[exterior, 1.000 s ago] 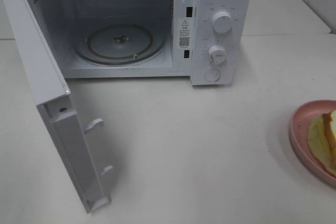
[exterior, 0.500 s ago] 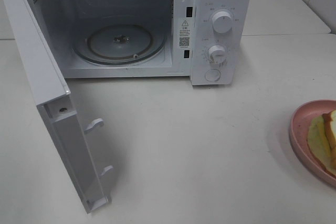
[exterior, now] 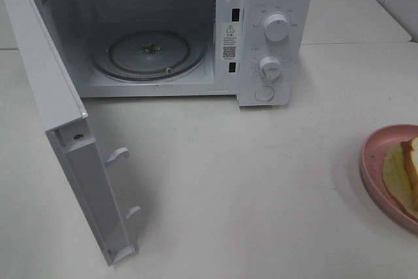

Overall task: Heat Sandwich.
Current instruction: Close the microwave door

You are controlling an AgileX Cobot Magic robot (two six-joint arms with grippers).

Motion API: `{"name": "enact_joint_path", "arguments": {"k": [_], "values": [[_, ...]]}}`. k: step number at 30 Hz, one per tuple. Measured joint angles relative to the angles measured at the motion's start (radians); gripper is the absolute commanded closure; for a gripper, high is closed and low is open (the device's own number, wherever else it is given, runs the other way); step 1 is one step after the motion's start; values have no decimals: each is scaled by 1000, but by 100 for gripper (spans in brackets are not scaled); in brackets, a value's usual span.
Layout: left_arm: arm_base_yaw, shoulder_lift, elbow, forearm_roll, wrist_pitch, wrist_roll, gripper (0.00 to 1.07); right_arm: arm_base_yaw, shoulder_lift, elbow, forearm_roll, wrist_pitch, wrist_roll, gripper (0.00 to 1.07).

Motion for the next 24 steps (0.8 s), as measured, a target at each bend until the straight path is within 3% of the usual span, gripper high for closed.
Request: {"name": "enact_joint_path", "arguments": {"k": [12,16,19,20,21,24], "values": [[0,3,-3,14,-1,-12,6,0,0,0,0,0,0,31],[0,37,-22,25,-34,-32,15,0,0,0,0,0,0,31],[0,104,-26,26,-101,-43,35,0,0,0,0,0,0,31],[0,104,-26,26,-101,-43,35,0,0,0,0,0,0,31],[0,148,-26,26,-129,-45,49,0,0,0,0,0,0,31],[0,229,-26,26,-192,-45,68,0,0,0,0,0,0,31]]}}
